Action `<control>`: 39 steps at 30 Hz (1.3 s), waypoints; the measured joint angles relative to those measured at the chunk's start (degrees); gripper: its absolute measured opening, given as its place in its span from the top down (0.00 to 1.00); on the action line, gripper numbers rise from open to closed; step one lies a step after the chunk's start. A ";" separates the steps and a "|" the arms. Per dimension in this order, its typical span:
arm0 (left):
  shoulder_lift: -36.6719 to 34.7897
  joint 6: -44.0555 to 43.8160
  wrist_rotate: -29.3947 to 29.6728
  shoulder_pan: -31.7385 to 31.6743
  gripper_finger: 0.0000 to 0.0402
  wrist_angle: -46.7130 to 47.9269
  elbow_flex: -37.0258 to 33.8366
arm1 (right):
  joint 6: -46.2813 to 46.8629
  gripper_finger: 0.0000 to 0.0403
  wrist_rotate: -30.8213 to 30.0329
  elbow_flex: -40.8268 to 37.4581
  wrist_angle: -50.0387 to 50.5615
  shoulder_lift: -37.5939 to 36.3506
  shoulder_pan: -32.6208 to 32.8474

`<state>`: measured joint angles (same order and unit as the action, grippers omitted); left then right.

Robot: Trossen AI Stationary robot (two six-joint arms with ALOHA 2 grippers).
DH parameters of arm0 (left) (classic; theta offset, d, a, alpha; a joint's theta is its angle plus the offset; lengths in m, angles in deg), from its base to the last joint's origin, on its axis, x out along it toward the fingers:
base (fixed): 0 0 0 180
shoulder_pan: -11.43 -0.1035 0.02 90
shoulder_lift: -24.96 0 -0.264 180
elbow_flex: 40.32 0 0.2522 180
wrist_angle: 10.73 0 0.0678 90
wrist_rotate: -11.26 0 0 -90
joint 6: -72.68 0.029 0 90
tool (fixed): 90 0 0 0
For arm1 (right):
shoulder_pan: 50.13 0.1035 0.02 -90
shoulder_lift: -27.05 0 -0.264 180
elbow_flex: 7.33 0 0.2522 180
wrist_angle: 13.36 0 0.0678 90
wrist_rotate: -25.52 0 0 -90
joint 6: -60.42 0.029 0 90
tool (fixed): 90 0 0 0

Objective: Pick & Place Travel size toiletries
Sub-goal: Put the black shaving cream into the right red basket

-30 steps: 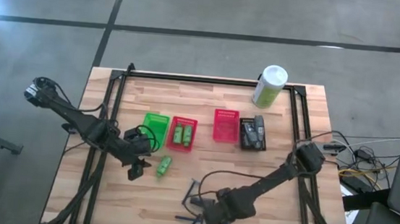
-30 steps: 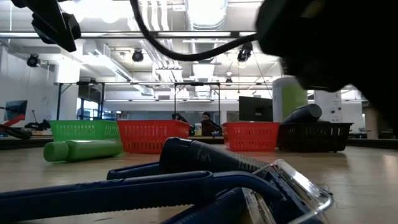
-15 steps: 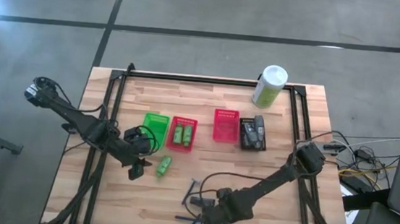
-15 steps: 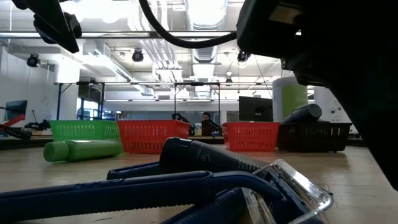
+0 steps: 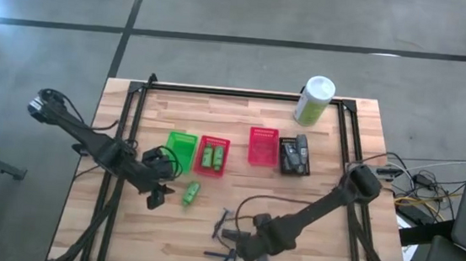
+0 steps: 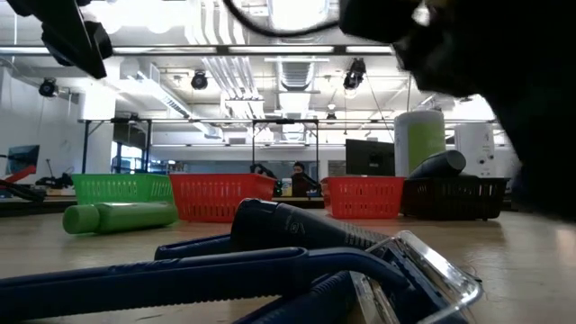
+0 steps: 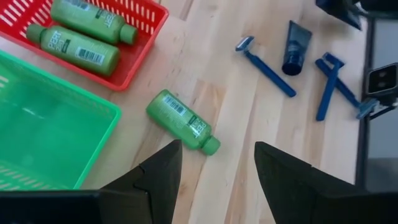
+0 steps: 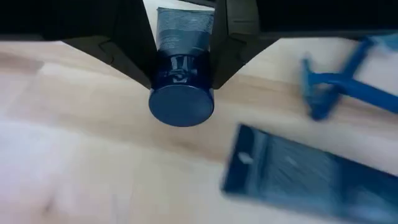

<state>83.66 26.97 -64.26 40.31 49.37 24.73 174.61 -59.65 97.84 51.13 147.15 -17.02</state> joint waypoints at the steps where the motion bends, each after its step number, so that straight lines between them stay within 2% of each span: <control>1: -0.61 0.02 0.00 0.02 0.49 0.04 -0.02 | -0.60 0.72 -1.12 0.01 1.35 -1.17 -0.60; 7: -3.67 0.31 0.54 0.05 0.49 0.30 -0.02 | -6.79 0.68 -10.34 0.03 9.23 -9.22 -6.79; 11: -4.90 0.75 4.58 0.07 0.49 0.68 -0.09 | -16.23 0.70 -14.02 -0.08 14.34 -12.59 -14.10; 14: -5.38 0.59 6.65 0.04 0.49 0.68 -0.11 | -24.83 0.70 -15.06 -0.44 17.84 -12.99 -21.18; 18: -5.33 -0.32 7.39 0.04 0.49 0.68 -0.12 | -37.32 0.68 -15.35 -0.47 17.55 -13.16 -30.97; 25: -5.32 -2.83 7.75 0.04 0.49 0.67 -0.11 | -51.06 0.71 -15.70 -0.47 16.48 -15.00 -43.91; 32: -5.16 -4.14 11.67 -0.02 0.49 0.63 -0.44 | -57.11 0.67 -13.05 -0.54 12.29 -13.84 -49.13; 39: -5.28 -5.44 12.22 -0.04 0.49 0.65 -1.42 | -59.23 0.67 -11.65 -1.47 11.36 -10.27 -49.58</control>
<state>78.38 21.53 -52.04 40.27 50.02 23.31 115.38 -71.30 96.37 62.48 136.88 -66.60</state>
